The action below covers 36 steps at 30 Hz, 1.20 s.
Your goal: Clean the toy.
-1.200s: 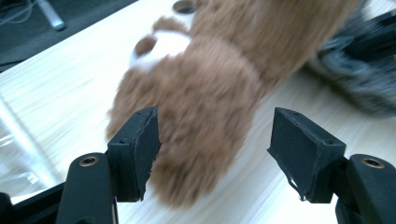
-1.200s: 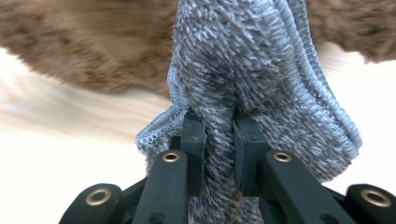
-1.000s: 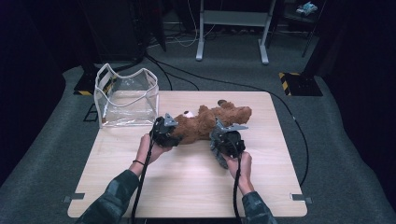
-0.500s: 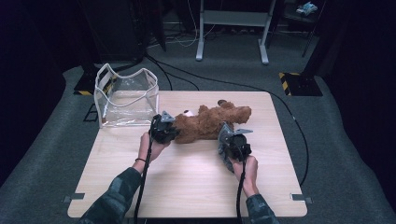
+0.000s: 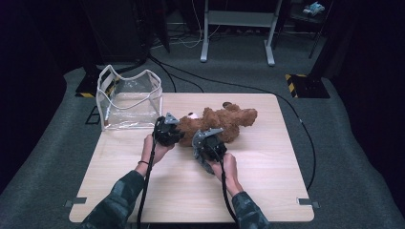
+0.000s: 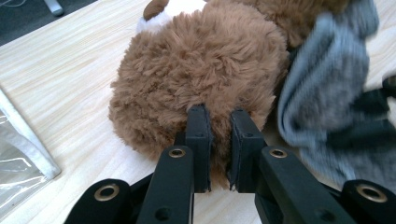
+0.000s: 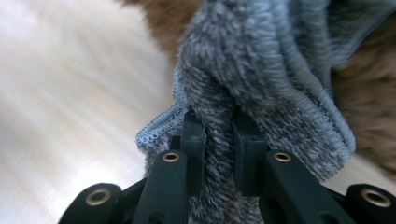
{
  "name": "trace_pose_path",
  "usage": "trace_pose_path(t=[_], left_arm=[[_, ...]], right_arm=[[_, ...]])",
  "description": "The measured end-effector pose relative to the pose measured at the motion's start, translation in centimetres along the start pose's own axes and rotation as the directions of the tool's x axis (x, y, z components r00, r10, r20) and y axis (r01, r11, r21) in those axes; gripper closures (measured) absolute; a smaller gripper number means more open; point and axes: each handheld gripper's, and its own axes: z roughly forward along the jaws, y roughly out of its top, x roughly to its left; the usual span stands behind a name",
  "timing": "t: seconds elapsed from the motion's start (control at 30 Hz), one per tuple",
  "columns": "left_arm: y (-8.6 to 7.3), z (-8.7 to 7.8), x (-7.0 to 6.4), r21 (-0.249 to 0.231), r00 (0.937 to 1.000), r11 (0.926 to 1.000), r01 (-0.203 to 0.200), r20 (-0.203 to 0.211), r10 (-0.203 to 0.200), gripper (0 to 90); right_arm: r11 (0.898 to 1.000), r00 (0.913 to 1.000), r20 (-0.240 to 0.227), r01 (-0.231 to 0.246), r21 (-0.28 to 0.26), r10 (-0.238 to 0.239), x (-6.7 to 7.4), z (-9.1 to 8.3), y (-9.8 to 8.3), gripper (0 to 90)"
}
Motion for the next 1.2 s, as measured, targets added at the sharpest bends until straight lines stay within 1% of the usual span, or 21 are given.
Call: trace_pose_path(t=[0.1, 0.2, 0.23, 0.33, 0.37, 0.47, 0.5, 0.53, 0.57, 0.6, 0.63, 0.67, 0.7, 0.77, 0.8, 0.87, 0.93, 1.0, 1.07, 1.13, 1.2], left_arm=[[0.0, 0.0, 0.1, -0.001, 1.0, 1.0, -0.005, 0.002, 0.005, 80.5], [-0.1, 0.0, 0.2, -0.009, 1.0, 1.0, -0.004, 0.004, 0.004, 80.5], [-0.1, 0.0, 0.2, -0.011, 1.0, 0.9999, -0.003, 0.003, 0.003, 80.5], [0.1, 0.0, 0.1, -0.003, 0.9999, 1.0, -0.006, 0.011, 0.006, 80.6], [0.1, 0.1, 0.0, -0.012, 0.9999, 0.9999, -0.008, 0.007, 0.009, 80.6], [0.2, 0.1, 0.0, -0.012, 0.9999, 0.9998, -0.013, 0.011, 0.013, 80.7], [0.2, 0.1, 0.0, -0.007, 0.9998, 0.9999, -0.015, 0.013, 0.015, 80.7], [0.2, 0.1, 0.0, -0.009, 0.9998, 0.9998, -0.016, 0.011, 0.016, 80.7], [0.2, 0.1, 0.0, -0.009, 0.9998, 0.9998, -0.017, 0.012, 0.017, 80.7], [0.2, 0.1, 0.0, -0.005, 0.9999, 0.9999, -0.01, 0.014, 0.01, 80.8], [0.2, 0.1, 0.0, -0.006, 0.9998, 0.9999, -0.009, 0.015, 0.009, 80.8], [0.3, 0.2, 0.1, -0.009, 0.9998, 0.9999, -0.013, 0.015, 0.013, 80.9], [0.3, 0.2, 0.1, -0.012, 0.9999, 0.9999, -0.008, 0.015, 0.008, 80.9], [0.3, 0.2, 0.1, -0.007, 0.9998, 0.9999, -0.015, 0.015, 0.015, 81.0], [0.3, 0.2, 0.1, -0.005, 0.9997, 0.9998, -0.018, 0.016, 0.018, 81.0], [0.3, 0.2, 0.1, -0.007, 0.9997, 0.9999, -0.015, 0.018, 0.015, 81.0], [0.3, 0.2, 0.1, -0.007, 0.9997, 0.9999, -0.013, 0.021, 0.013, 81.0], [0.3, 0.2, 0.2, -0.007, 0.9996, 0.9999, -0.015, 0.023, 0.015, 81.2], [0.2, 0.2, 0.3, -0.007, 0.9995, 0.9998, -0.018, 0.027, 0.018, 81.2], [0.2, 0.2, 0.4, -0.007, 0.9995, 0.9998, -0.017, 0.027, 0.017, 81.3], [0.2, 0.2, 0.4, -0.011, 0.9995, 0.9999, -0.01, 0.028, 0.01, 81.3]], right_arm=[[0.997, 0.9982, 0.025, -0.054, -0.047, 0.055, -1.2, -1.0, 0.3, 77.2], [0.991, 0.9928, 0.046, -0.108, -0.074, 0.111, -2.5, -2.2, 0.6, 77.1], [0.99, 0.9918, 0.057, -0.109, -0.087, 0.115, -3.0, -2.5, 0.8, 77.1], [0.981, 0.9818, 0.085, -0.16, -0.111, 0.169, -4.5, -3.5, 1.2, 76.8], [0.978, 0.9774, 0.097, -0.176, -0.116, 0.188, -4.9, -3.8, 1.3, 76.9], [0.968, 0.9703, 0.114, -0.194, -0.158, 0.213, -5.9, -4.8, 1.3, 76.9], [0.968, 0.9697, 0.117, -0.195, -0.16, 0.214, -6.0, -5.2, 1.3, 76.9], [0.964, 0.9674, 0.111, -0.207, -0.169, 0.228, -6.0, -5.4, 1.3, 76.9], [0.965, 0.9706, 0.102, -0.199, -0.17, 0.218, -5.8, -5.7, 1.3, 76.9], [0.97, 0.976, 0.098, -0.176, -0.17, 0.194, -5.5, -5.8, 1.3, 76.9], [0.972, 0.9797, 0.078, -0.17, -0.163, 0.185, -5.0, -5.8, 1.4, 76.8], [0.977, 0.9844, 0.071, -0.148, -0.154, 0.161, -4.5, -5.8, 1.4, 76.9], [0.982, 0.9897, 0.058, -0.122, -0.147, 0.131, -3.6, -5.6, 1.6, 76.8], [0.987, 0.9964, 0.023, -0.078, -0.139, 0.081, -2.4, -5.1, 2.0, 76.7], [0.99, 0.998, 0.015, -0.058, -0.124, 0.061, -1.6, -4.6, 2.4, 76.7], [0.993, 0.9991, 0.01, -0.039, -0.111, 0.04, -0.8, -3.8, 3.0, 76.6], [0.994, 0.9987, 0.025, -0.041, -0.1, 0.043, -0.8, -3.4, 3.4, 76.7], [0.991, 0.9965, 0.039, -0.069, -0.112, 0.074, -1.6, -3.3, 3.8, 76.7], [0.987, 0.9918, 0.059, -0.106, -0.122, 0.114, -2.7, -3.7, 4.2, 76.7], [0.98, 0.9839, 0.09, -0.141, -0.143, 0.154, -4.1, -4.7, 4.4, 76.6], [0.974, 0.9774, 0.114, -0.159, -0.16, 0.178, -4.7, -5.3, 4.3, 76.6]])
